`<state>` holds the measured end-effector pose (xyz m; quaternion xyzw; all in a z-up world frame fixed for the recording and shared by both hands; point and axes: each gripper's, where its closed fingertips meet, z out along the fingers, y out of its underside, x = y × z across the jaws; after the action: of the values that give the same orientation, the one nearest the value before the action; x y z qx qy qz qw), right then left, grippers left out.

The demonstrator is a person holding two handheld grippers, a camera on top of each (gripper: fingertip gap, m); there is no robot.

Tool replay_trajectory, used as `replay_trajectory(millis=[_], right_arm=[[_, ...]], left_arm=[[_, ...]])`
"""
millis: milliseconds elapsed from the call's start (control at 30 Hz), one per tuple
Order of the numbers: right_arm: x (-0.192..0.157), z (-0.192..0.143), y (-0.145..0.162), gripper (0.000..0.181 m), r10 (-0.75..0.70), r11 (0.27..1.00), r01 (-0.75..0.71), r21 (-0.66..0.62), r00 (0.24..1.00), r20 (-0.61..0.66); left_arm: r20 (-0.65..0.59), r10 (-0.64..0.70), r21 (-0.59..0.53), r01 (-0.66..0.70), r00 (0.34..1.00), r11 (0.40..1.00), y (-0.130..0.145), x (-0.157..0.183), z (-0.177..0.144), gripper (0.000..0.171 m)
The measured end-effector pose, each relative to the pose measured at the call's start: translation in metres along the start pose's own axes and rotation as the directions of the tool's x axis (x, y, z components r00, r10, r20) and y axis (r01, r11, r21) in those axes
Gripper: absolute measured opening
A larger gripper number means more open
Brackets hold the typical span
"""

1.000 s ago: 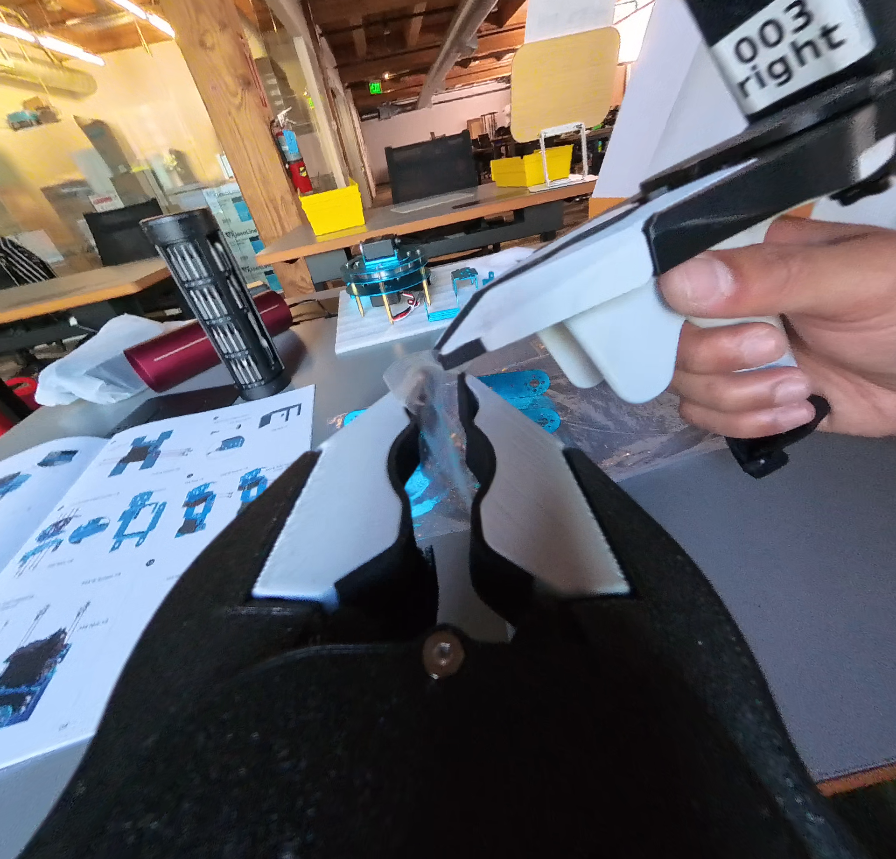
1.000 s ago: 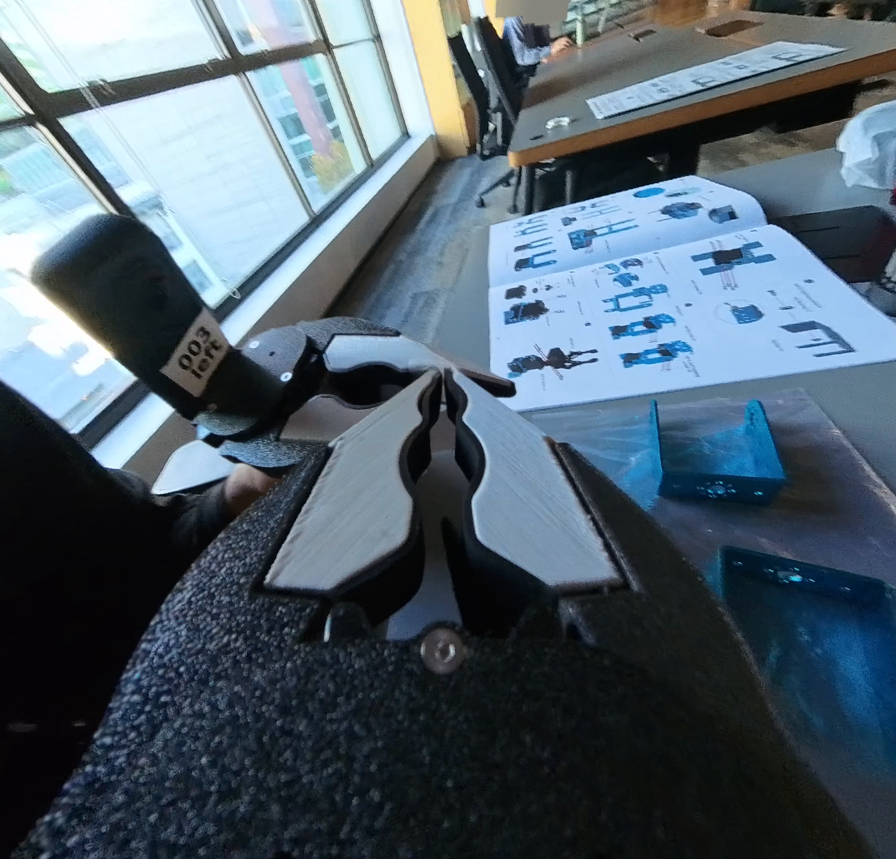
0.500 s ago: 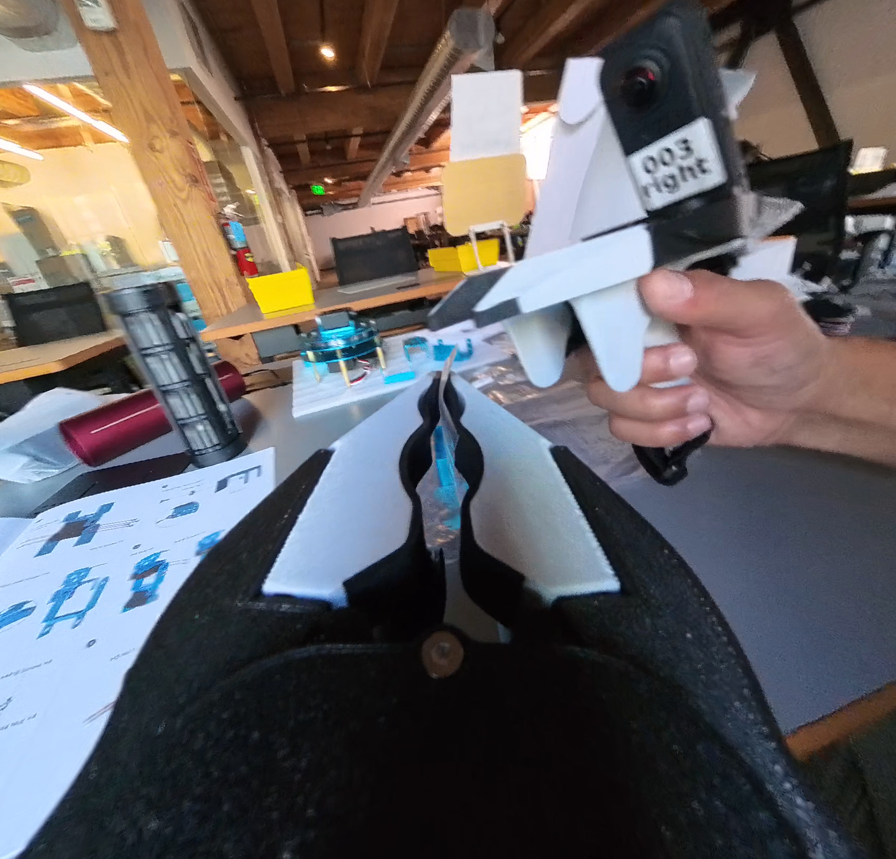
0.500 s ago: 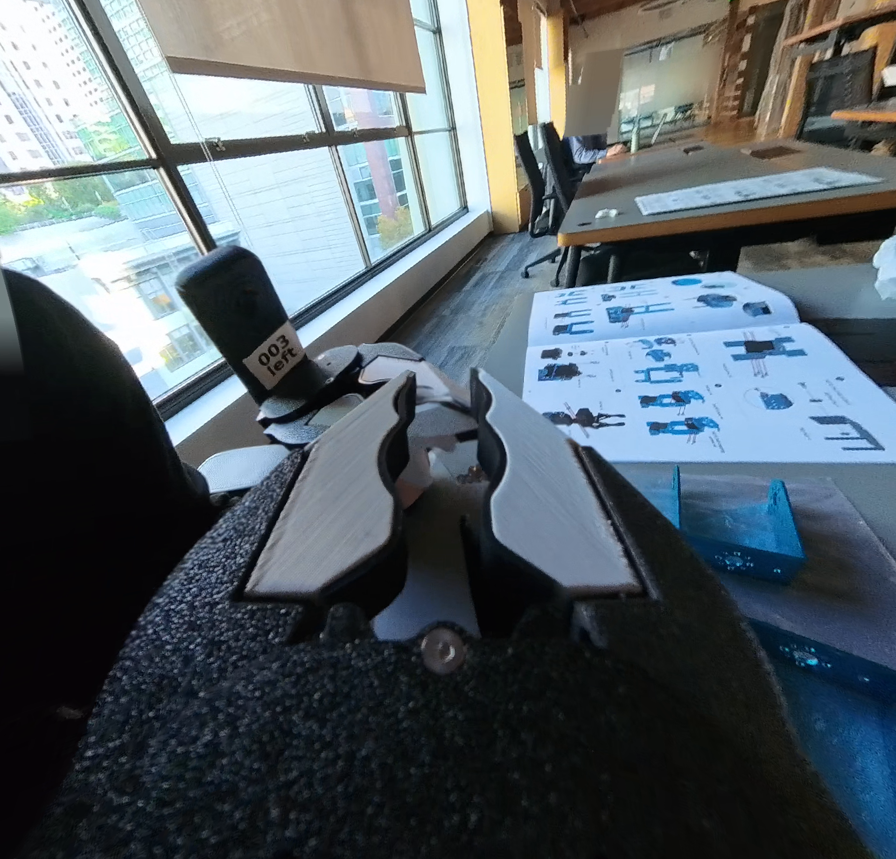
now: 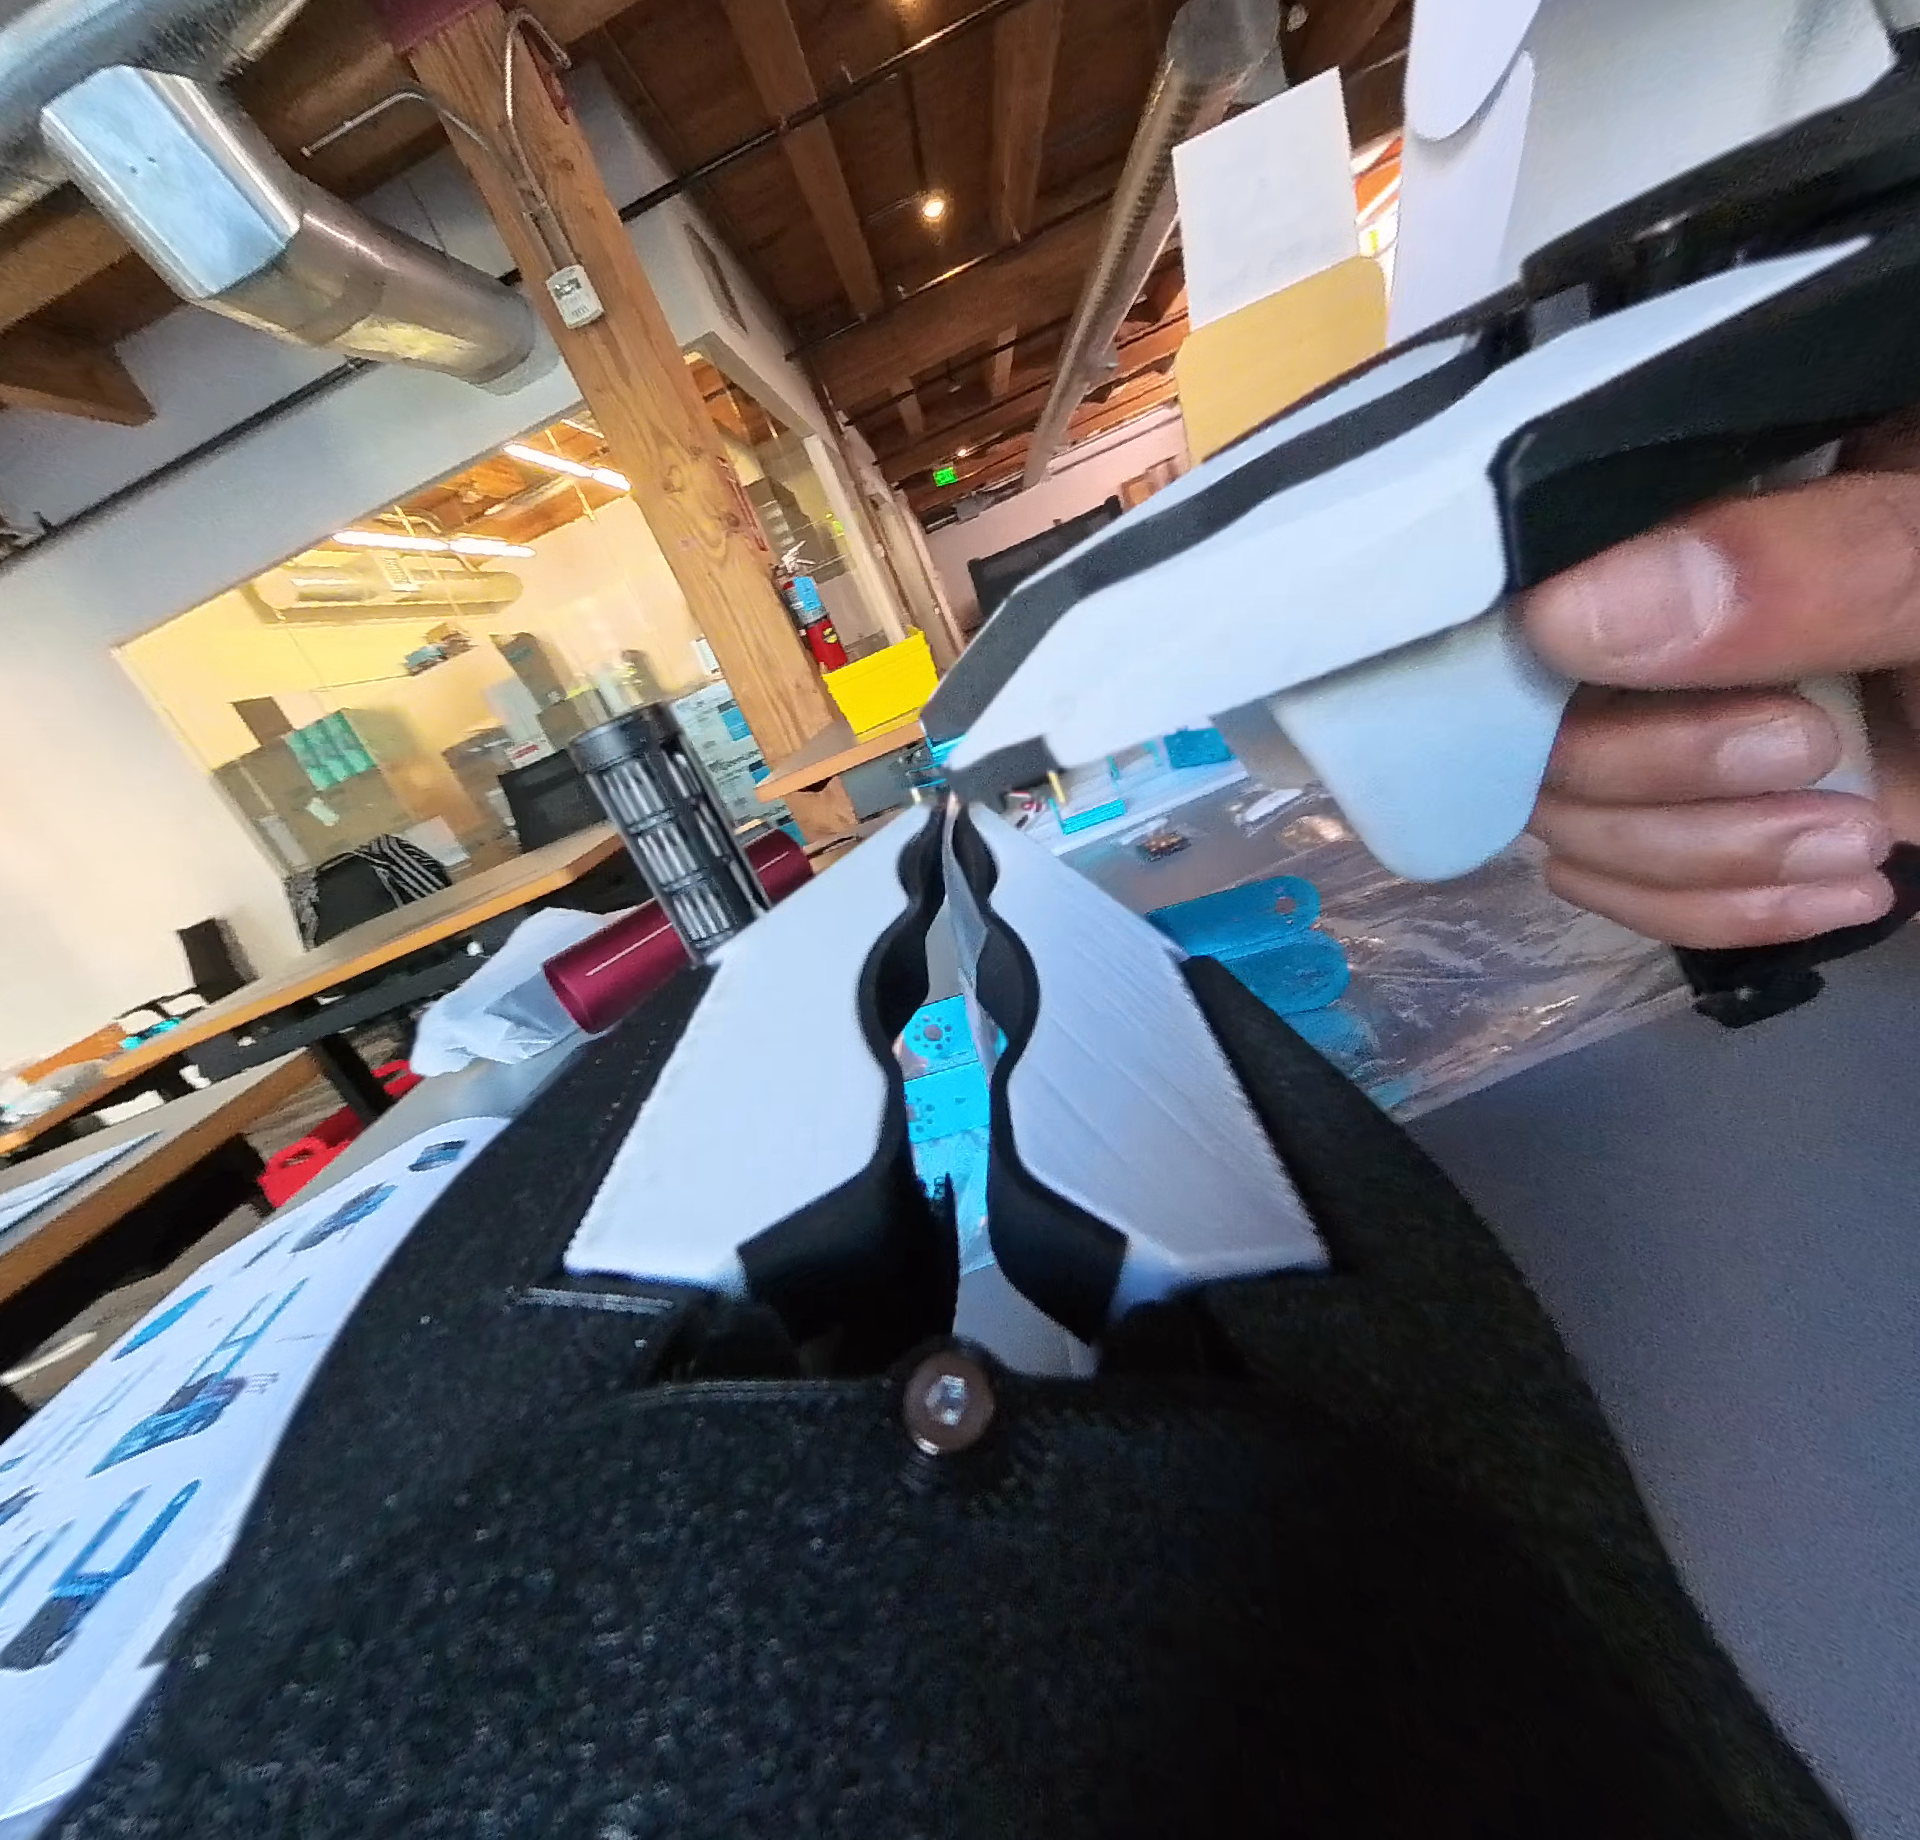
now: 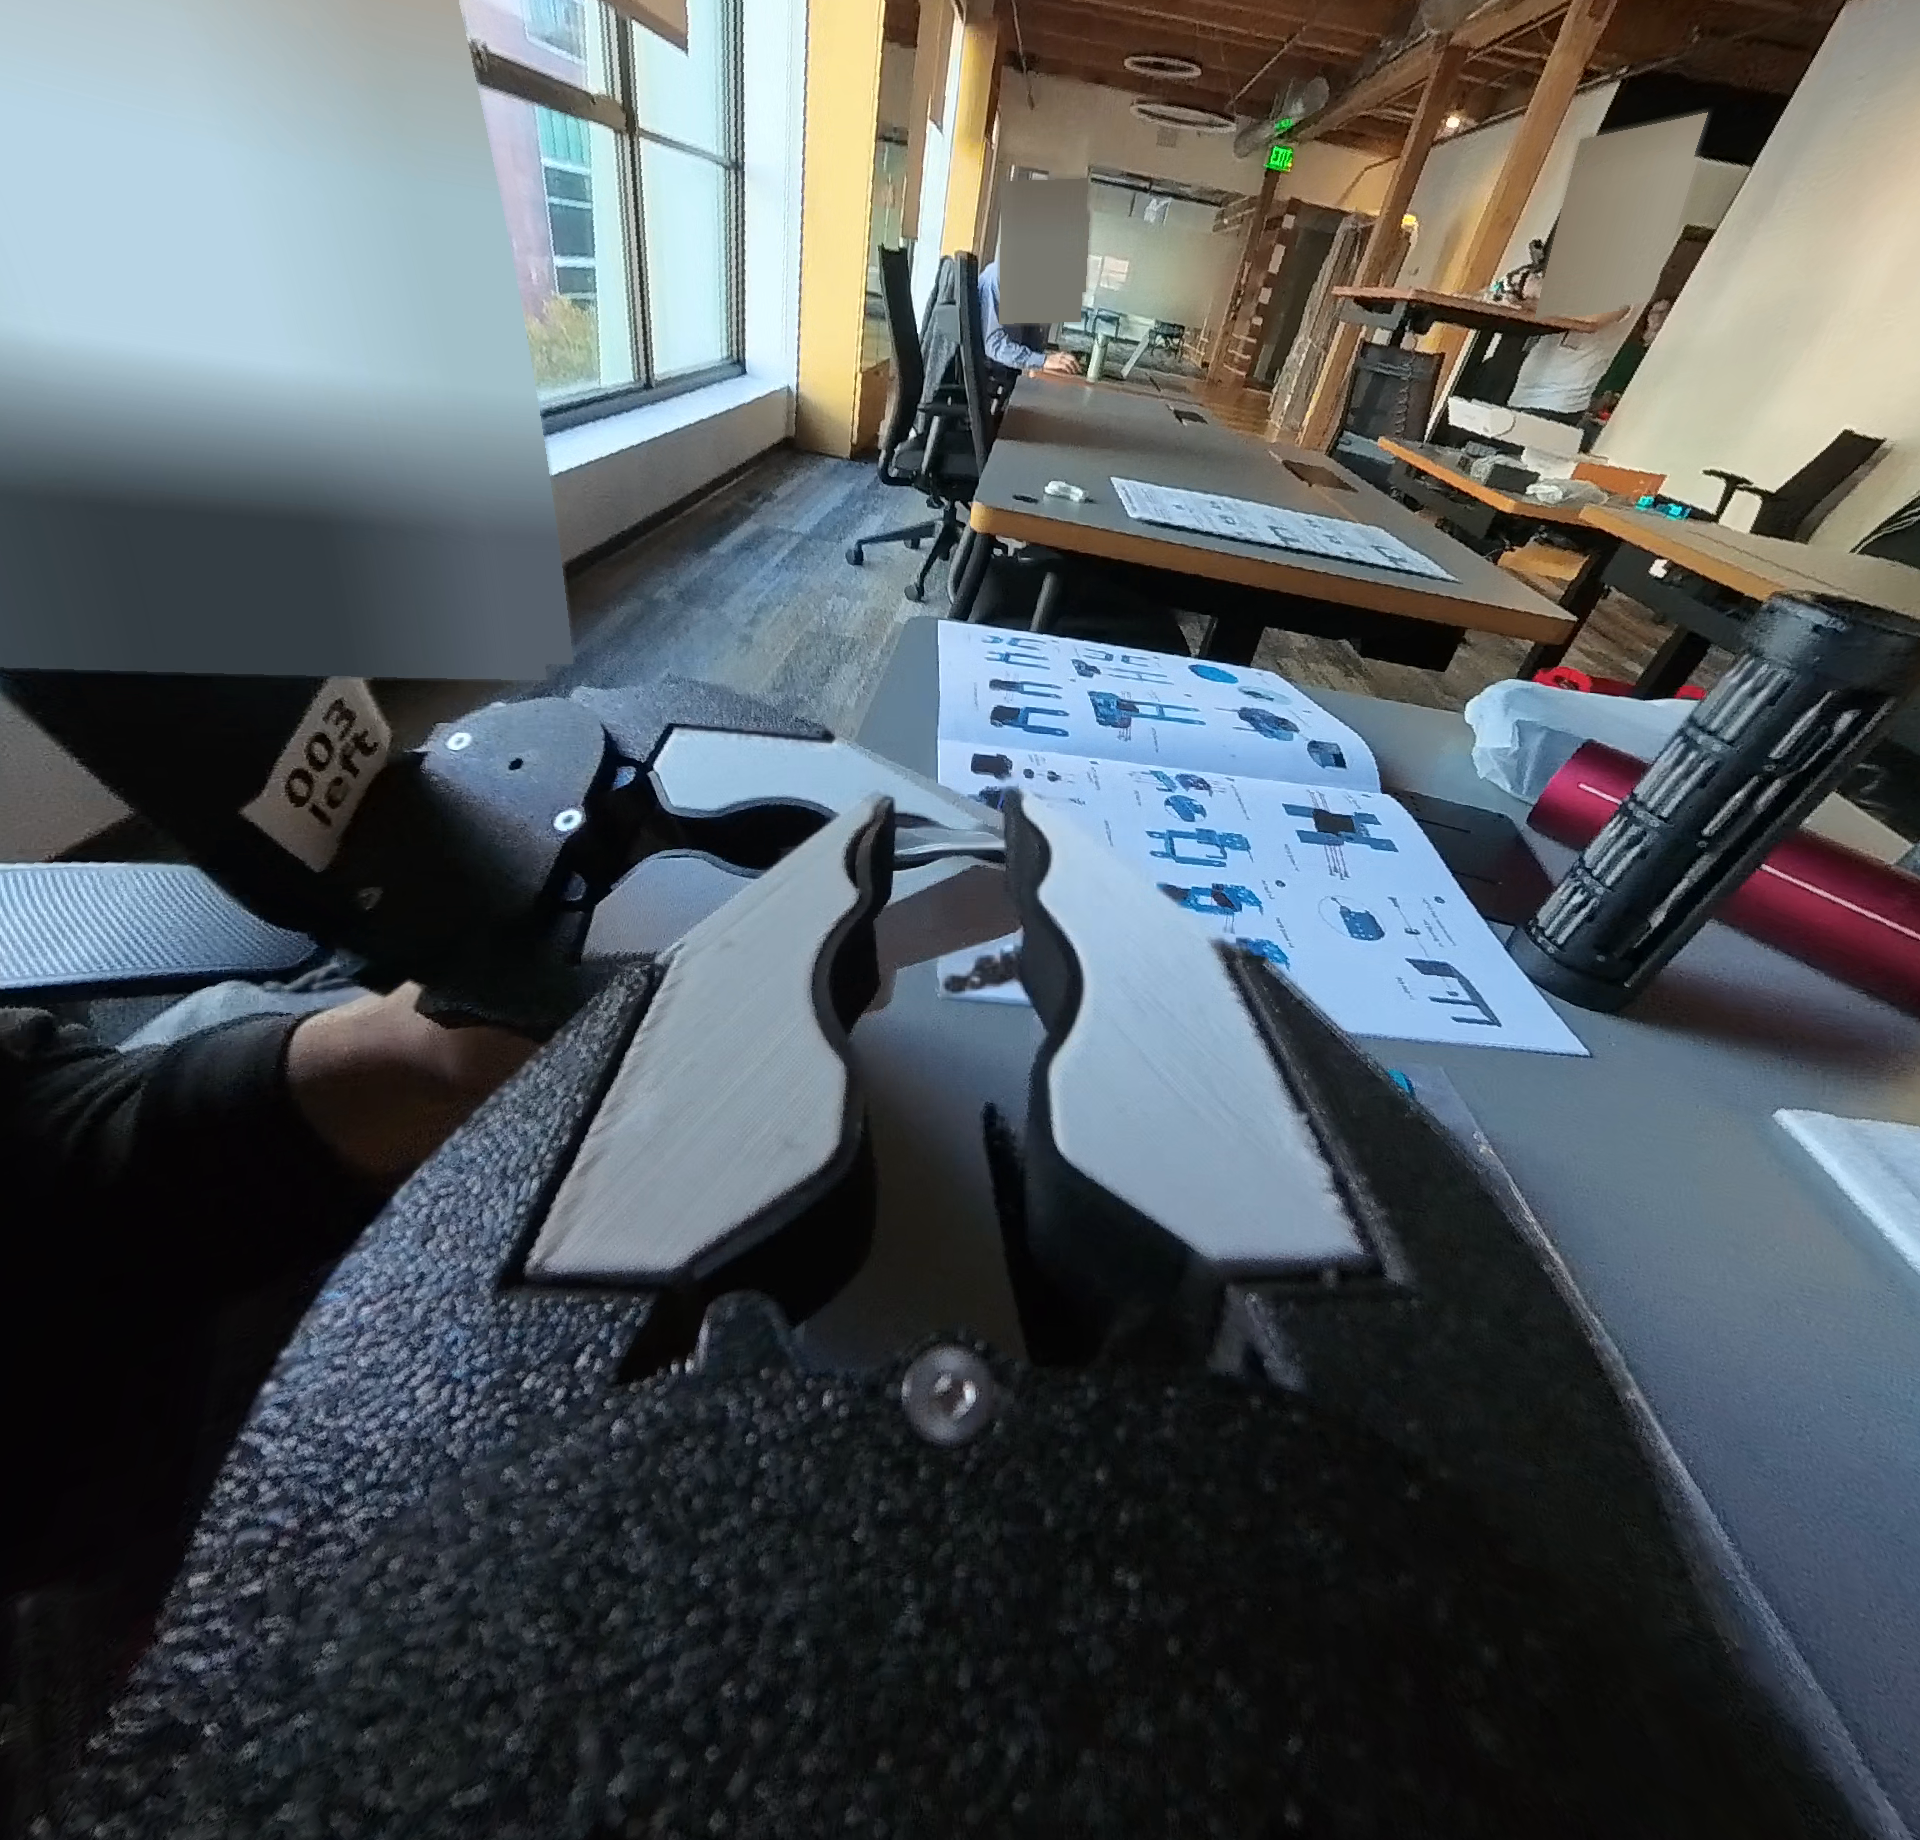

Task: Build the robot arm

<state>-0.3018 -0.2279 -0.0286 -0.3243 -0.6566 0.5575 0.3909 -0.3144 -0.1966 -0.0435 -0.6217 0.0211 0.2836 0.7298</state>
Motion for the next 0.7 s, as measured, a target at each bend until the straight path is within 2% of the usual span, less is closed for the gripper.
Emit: replay_trajectory(millis=[100,567,700], right_arm=[[0.0018,0.0013,0.004,0.017,-0.024,1.0,0.024,-0.019,0.999,-0.024],[0.0035,0.0036,0.0109,0.014,-0.03,0.997,0.029,-0.073,0.999,-0.017],[0.0048,0.0015,0.0088,0.0,-0.054,0.996,0.052,-0.073,0.998,-0.024]], left_arm=[[0.016,0.036,-0.002,-0.036,0.999,0.999,0.0004,0.002,0.0009,0.0],[-0.009,0.022,0.004,-0.022,1.0,1.0,-0.0004,0.0041,0.0007,0.0],[-0.006,0.018,-0.001,-0.018,1.0,1.0,0.0003,0.0035,0.0014,0.0]])
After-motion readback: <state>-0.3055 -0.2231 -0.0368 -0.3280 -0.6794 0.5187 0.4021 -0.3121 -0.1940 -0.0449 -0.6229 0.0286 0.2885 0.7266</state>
